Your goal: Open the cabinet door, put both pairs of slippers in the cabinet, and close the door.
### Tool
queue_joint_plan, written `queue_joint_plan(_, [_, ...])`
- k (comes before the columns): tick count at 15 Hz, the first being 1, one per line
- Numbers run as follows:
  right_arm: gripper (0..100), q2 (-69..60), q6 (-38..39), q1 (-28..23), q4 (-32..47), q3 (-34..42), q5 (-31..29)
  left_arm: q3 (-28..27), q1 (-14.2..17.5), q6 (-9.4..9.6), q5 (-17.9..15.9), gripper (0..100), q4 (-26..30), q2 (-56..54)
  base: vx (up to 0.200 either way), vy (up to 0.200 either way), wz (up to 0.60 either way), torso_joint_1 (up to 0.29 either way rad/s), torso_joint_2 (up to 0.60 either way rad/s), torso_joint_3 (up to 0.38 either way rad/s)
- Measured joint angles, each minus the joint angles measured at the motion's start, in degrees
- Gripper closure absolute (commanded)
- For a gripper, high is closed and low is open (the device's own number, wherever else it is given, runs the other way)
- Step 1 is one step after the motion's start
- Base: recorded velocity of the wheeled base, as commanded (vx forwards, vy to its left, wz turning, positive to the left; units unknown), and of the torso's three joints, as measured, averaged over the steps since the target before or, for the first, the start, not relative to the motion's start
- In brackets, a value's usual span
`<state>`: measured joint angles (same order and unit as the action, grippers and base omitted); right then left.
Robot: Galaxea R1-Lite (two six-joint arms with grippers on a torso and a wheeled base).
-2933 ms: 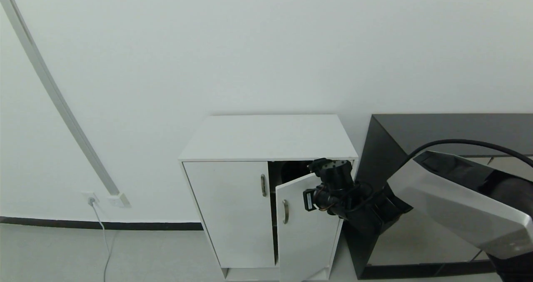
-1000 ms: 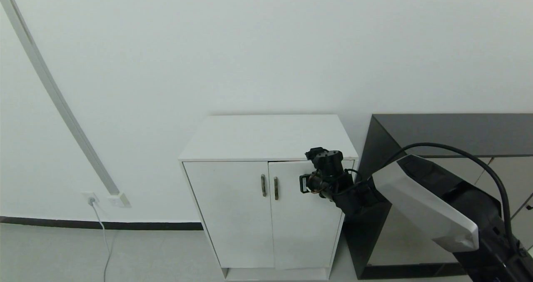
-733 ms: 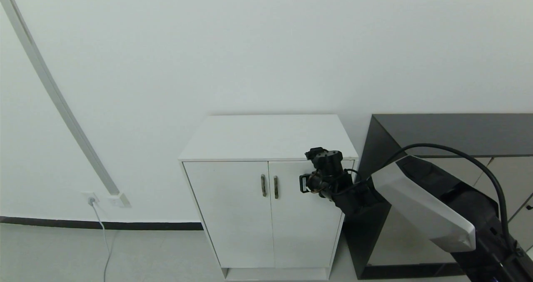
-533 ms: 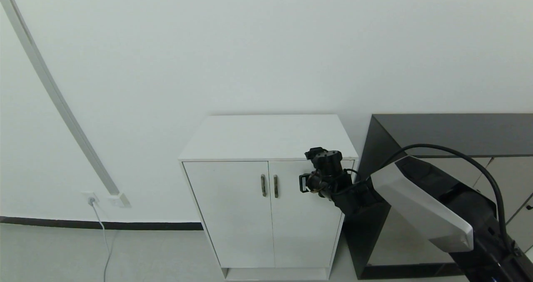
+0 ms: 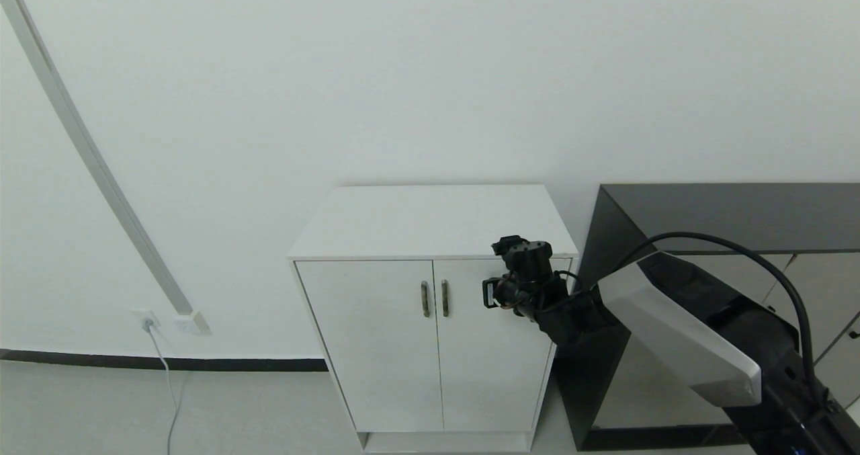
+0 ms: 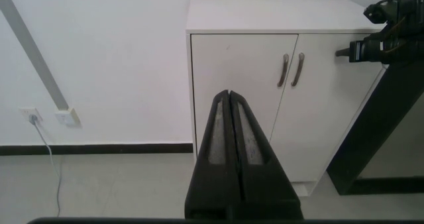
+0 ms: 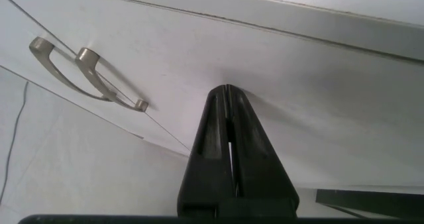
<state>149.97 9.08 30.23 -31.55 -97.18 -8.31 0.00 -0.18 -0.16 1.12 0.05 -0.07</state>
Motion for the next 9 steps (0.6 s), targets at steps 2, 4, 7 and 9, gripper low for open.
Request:
queue_joint_plan(2, [100,0.02,-0.33,0.00,-0.01,0.00,0.00,0.00,0.00,0.00,0.00,100,0.00,0.00,0.000,0.000,0.00,0.000,0.00,0.000])
queue_joint_plan(4, [100,-0.41,-0.38,-0.02,-0.24,1.02,-0.05,0.00,0.05,0.00,0.00,100,0.00,0.00,0.000,0.000,0.00,0.000,0.00,0.000])
queue_joint_plan(7, [100,-4.00,-0.33,0.28,-1.32,7.52,-0.06,0.00,0.02,0.00,0.00,100,-0.02,0.00,0.000,0.000,0.00,0.000,0.00,0.000])
queue_joint_plan(9, [100,-8.20,-0.33,0.52,-4.36,14.86,-0.05,0.00,0.00,0.00,0.00,100,0.00,0.00,0.000,0.000,0.00,0.000,0.00,0.000])
